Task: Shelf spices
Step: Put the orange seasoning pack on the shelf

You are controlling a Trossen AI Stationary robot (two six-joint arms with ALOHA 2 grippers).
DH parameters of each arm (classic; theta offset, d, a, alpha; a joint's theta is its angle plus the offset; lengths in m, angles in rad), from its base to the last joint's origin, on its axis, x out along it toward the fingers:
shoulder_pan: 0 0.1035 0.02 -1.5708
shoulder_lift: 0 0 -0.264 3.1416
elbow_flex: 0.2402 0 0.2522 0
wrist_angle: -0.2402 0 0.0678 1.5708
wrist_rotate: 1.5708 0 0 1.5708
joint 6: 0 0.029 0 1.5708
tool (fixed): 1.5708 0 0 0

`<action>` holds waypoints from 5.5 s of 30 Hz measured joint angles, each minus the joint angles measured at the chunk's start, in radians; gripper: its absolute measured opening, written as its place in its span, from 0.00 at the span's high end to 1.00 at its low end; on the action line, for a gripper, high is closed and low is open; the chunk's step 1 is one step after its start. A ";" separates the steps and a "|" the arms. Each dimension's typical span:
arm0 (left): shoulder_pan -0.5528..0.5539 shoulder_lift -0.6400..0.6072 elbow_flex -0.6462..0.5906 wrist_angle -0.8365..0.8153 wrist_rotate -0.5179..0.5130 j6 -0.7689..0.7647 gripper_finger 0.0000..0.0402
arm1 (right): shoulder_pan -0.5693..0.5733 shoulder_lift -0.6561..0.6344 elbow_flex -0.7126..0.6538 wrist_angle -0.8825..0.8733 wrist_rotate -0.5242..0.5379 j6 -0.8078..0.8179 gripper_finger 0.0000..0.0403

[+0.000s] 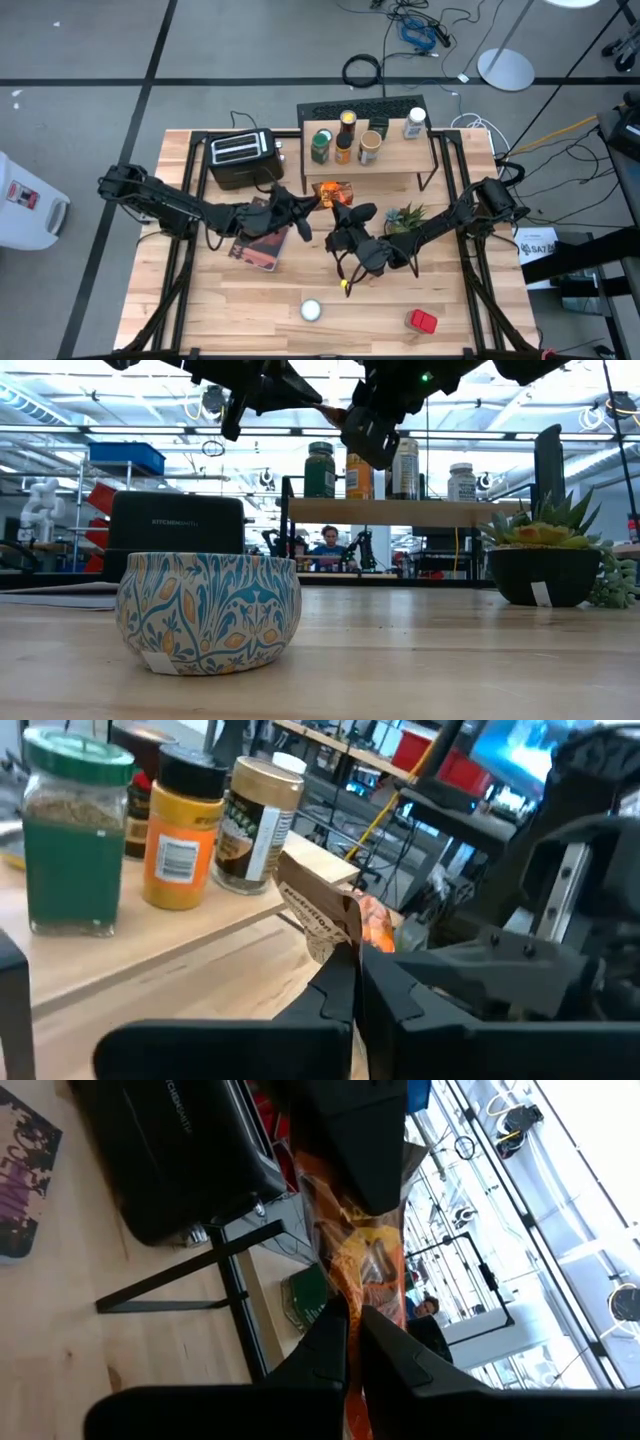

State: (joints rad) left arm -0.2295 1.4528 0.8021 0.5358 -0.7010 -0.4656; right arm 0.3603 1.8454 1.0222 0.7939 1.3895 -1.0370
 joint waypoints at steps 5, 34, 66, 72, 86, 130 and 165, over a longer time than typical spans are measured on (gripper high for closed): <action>-0.001 -0.008 0.000 -0.018 0.016 0.110 0.99 | 0.014 0.000 0.000 -0.002 0.000 0.004 0.98; 0.069 -0.179 0.030 -0.743 0.508 0.160 1.00 | 0.201 -0.024 0.000 0.001 0.058 0.207 0.50; 0.028 0.279 0.457 -1.161 0.593 0.439 1.00 | 0.283 -0.024 0.000 -0.005 0.181 0.212 0.51; 0.026 0.280 0.457 -1.160 0.592 0.427 0.96 | 0.283 -0.024 0.000 -0.005 0.182 0.218 0.51; 0.026 0.275 0.465 -1.121 0.578 0.428 0.66 | 0.283 -0.024 0.000 -0.005 0.181 0.225 0.51; -0.002 -0.021 0.030 -0.602 0.431 0.393 0.55 | 0.330 -0.062 -0.001 0.002 0.181 0.211 0.51; 0.000 0.065 -0.028 -0.436 0.428 0.427 0.80 | 0.349 -0.064 -0.001 0.004 0.181 0.215 0.51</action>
State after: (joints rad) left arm -0.2298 1.5183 0.7738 0.1002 -0.2730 -0.0391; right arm 0.7090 1.7813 1.0210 0.7979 1.5706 -0.8223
